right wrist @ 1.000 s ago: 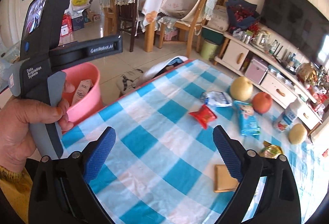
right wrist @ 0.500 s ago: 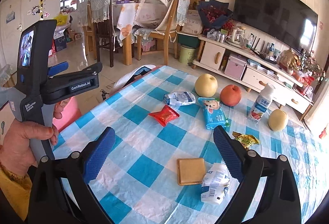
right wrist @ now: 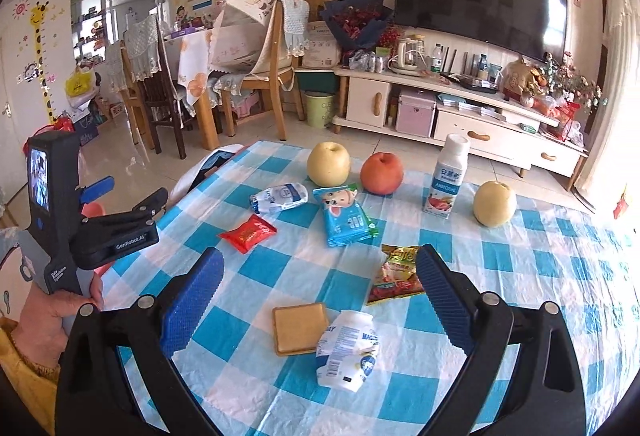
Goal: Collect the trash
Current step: 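Bring both open tools back over the table, then grasp the white MAGICDAY bread bag with the left tool while the right tool grasps the yellow snack bag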
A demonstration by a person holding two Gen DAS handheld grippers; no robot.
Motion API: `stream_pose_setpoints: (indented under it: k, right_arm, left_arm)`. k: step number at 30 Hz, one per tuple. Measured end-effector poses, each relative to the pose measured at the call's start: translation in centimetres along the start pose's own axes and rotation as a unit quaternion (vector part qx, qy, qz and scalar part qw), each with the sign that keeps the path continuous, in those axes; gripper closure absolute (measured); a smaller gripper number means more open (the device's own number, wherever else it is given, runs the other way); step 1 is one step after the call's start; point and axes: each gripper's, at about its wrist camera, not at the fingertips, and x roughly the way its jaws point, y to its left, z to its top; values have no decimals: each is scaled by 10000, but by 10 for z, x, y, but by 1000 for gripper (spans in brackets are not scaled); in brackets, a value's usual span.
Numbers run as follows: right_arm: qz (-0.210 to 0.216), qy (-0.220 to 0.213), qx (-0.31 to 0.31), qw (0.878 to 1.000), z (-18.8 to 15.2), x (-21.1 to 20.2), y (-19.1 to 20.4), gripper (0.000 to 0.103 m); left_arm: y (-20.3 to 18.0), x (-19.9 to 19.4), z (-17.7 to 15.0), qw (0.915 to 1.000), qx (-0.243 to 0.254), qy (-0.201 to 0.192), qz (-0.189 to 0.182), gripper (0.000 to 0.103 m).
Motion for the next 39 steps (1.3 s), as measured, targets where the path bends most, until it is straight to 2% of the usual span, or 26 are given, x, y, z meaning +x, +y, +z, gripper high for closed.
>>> stream_pose_setpoints:
  k: [3, 8, 13, 19, 23, 28, 32, 39]
  right_arm:
    - [-103, 71, 134, 9998, 1, 3, -17, 7]
    - [-318, 312, 343, 9984, 0, 15, -48, 7]
    - [-492, 697, 552, 9948, -5, 37, -80, 7]
    - [-455, 1219, 951, 9869, -13, 78, -108, 7]
    - [-310, 1451, 1152, 9822, -19, 108, -116, 7]
    - [-267, 1590, 857, 9832, -25, 136, -116, 7]
    - [67, 1743, 1178, 9776, -30, 153, -118, 7]
    - [235, 1773, 1613, 9706, -34, 168, -131, 7]
  left_arm:
    - [-13, 2, 2, 9997, 180, -92, -154, 4]
    - [-40, 21, 7, 9960, 593, 2, -666, 4]
    - [-78, 49, 6, 9807, 1618, 104, -1094, 4]
    - [-107, 92, 4, 9664, 2139, 418, -1363, 4]
    - [-111, 122, 6, 9627, 2178, 650, -1468, 4]
    - [-108, 159, 10, 9620, 2017, 957, -1572, 4]
    - [-104, 183, 11, 9597, 1883, 1204, -1705, 4]
    - [-105, 205, 14, 9576, 1685, 1386, -1883, 4]
